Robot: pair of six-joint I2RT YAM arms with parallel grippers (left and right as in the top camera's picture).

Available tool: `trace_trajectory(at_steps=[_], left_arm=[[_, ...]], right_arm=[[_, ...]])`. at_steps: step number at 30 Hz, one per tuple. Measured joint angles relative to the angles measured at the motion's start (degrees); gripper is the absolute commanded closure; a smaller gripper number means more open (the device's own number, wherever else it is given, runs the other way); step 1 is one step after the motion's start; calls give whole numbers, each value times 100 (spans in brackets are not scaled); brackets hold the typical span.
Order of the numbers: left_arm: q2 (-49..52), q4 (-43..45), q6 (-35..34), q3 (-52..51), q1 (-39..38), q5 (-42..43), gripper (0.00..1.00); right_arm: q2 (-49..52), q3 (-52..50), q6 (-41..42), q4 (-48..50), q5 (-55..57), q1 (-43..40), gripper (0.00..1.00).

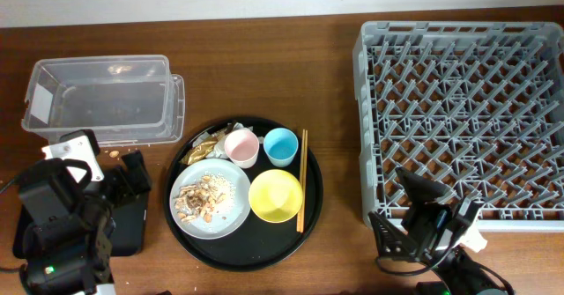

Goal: Sort waste into correct bins and load items into the dishwasher rack
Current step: 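Reach the right gripper over the black tray and grasp the yellow bowl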

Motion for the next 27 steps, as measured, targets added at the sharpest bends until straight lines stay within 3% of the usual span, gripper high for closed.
trace_trajectory(at_steps=[4,6,10,11,15,19,24,27], left_arm=[[0,186,-42,0,0,-20,1],[0,201,-321,2,22,-278,1],[70,140,-994,2,162,-651,1],[133,146,-1126,7,168,-688,1],[378,138,-1241,9,166,-754,1],[597,138,-1287,9,166,-758,1],[809,129,-1305,9,166,-776,1],[909,127,-1305,9,166,-780,1]], right_arm=[[98,203,968,-378,120,0,1],[503,944,850,-1786,-116,0,1],[2041,3126,-568,-5145,-568,-4,2],[2918,4212,-1309,-6428,-636,7,2],[4459,6192,-2581,-8275,-352,457,2],[5707,7344,-3119,-8883,1036,2236,1],[7073,7707,-2710,-8905,3237,4535,1],[8341,8096,-2367,-8961,4100,5195,1]])
